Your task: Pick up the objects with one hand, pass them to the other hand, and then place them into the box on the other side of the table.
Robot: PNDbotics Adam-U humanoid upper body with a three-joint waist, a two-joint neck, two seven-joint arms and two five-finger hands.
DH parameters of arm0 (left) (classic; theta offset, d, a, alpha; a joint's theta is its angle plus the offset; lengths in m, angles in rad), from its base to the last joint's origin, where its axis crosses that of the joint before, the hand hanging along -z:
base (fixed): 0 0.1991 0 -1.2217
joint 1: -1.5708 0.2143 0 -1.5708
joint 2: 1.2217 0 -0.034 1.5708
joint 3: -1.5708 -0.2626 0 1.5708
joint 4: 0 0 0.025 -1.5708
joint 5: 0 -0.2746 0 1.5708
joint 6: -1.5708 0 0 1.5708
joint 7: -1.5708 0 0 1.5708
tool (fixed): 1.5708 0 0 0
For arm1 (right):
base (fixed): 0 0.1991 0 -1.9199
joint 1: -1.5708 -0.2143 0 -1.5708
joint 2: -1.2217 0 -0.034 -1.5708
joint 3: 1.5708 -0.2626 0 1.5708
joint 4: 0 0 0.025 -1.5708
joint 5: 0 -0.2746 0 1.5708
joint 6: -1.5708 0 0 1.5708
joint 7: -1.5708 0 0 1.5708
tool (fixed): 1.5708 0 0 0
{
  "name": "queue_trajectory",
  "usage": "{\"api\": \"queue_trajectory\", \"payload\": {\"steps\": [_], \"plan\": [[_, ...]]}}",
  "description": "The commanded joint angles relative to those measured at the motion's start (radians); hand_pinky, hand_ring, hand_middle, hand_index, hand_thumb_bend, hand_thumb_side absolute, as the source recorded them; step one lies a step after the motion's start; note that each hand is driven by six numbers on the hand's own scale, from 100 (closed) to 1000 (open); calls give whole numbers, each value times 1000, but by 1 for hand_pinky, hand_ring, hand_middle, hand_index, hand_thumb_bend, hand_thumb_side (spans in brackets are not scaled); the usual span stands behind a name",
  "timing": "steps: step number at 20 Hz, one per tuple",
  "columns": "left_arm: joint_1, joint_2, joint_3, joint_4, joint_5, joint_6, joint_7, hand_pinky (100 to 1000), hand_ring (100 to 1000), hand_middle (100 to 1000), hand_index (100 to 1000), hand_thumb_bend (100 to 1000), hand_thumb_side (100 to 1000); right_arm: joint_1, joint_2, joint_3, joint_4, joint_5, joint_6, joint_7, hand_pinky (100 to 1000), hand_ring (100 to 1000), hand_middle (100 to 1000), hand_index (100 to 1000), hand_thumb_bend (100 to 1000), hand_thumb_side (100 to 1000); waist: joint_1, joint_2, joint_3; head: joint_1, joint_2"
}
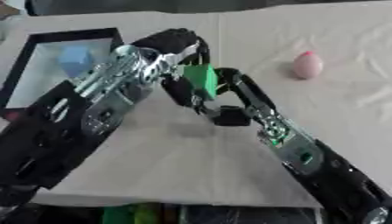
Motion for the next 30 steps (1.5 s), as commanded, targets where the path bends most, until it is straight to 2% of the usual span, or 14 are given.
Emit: {"api": "queue_trajectory", "payload": {"steps": [1,6,10,13,18,20,23,25,30], "plan": [[-16,27,17,-23,-16,26,-38,782,686,429,451,281,100,-11,-1,-12,-11,-15,26,-25,665,720,696,767,383,241,-3,-14,3,5,-1],[-8,33,34,-39,-13,30,-32,772,678,421,446,242,100,-9,-2,-12,-18,-31,38,-66,664,718,694,766,377,242,-4,-14,3,6,-1],[0,45,77,-95,17,58,3,731,649,416,442,174,100,-8,-3,-12,-20,-34,39,-70,665,718,695,768,373,241,-5,-13,4,5,-1],[8,64,133,-143,51,93,48,690,618,410,434,106,100,-9,-4,-12,-26,-35,34,-71,666,717,695,770,370,230,-6,-13,4,2,-1],[23,131,250,-183,109,158,171,670,610,406,426,100,100,-12,-10,-17,-46,-42,21,-78,668,716,695,766,350,194,-10,-11,0,6,-1],[28,169,286,-172,132,178,214,674,614,412,428,100,100,-14,-14,-20,-57,-50,17,-78,670,716,697,764,321,186,-12,-10,-2,15,-1],[33,226,312,-125,153,191,257,681,617,420,433,100,100,-16,-21,-24,-78,-58,7,-76,677,721,704,764,244,239,-16,-9,-8,40,-1],[40,261,327,-84,156,195,283,685,619,422,434,100,100,-15,-25,-26,-91,-60,1,-74,679,723,708,765,219,229,-20,-8,-11,61,-1],[61,327,353,44,155,192,341,695,625,430,444,119,100,-17,-36,-36,-126,-70,4,-67,674,711,692,748,263,157,-31,-7,-22,118,-1]]}}
